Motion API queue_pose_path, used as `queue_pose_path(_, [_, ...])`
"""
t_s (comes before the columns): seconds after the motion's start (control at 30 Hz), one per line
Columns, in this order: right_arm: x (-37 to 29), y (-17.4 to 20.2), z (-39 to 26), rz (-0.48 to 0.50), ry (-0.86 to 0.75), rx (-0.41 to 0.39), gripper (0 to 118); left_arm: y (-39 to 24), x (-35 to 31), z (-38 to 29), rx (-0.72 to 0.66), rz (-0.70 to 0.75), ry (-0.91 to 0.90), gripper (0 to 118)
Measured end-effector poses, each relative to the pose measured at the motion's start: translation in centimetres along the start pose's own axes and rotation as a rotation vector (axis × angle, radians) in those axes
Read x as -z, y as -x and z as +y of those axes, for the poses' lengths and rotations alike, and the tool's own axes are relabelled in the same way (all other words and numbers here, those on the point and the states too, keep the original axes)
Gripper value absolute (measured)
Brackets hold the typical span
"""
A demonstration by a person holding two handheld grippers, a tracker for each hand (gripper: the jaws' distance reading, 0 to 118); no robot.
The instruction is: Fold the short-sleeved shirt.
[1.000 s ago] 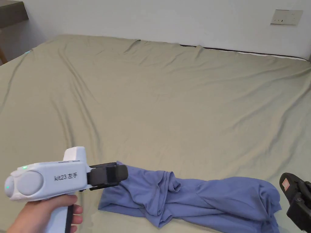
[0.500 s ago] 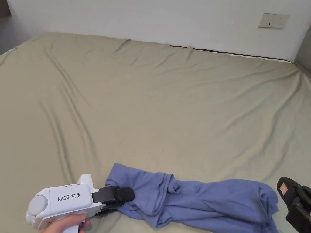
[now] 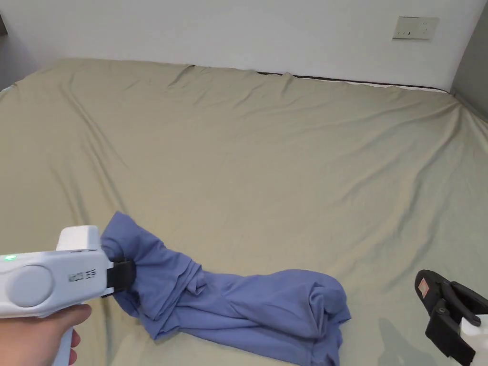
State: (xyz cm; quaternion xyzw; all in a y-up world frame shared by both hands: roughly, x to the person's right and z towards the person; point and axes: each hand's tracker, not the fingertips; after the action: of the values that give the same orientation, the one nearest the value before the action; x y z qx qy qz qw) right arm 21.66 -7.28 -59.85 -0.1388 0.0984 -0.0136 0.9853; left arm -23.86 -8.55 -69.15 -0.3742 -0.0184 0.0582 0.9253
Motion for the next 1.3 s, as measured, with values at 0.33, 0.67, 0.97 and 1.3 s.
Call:
queue_pose_path(0.33, [0.2, -0.5, -0.3, -0.042, 0.079, 0.012, 1, -25.8, 4.7, -7.7, 0.755, 0.128, -0.041, 10])
queue_pose_path(0.67, [-0.4, -2.0, -0.2, -0.062, 0.09, 0.061, 1, -22.7, 2.0, -7.2, 0.511, -0.267, -0.004, 70])
queue_pose_path(0.97, [0.2, -1.5, -0.4, -0.034, 0.112, 0.053, 1, -14.3, 2.2, -3.3, 0.002, -0.327, -0.147, 0])
queue_pose_path(1.3, [2.0, 0.3, -1.0, 0.039, 0.173, 0.018, 1, -20.4, 8.3, -10.6, -0.139, -0.521, 0.026, 0])
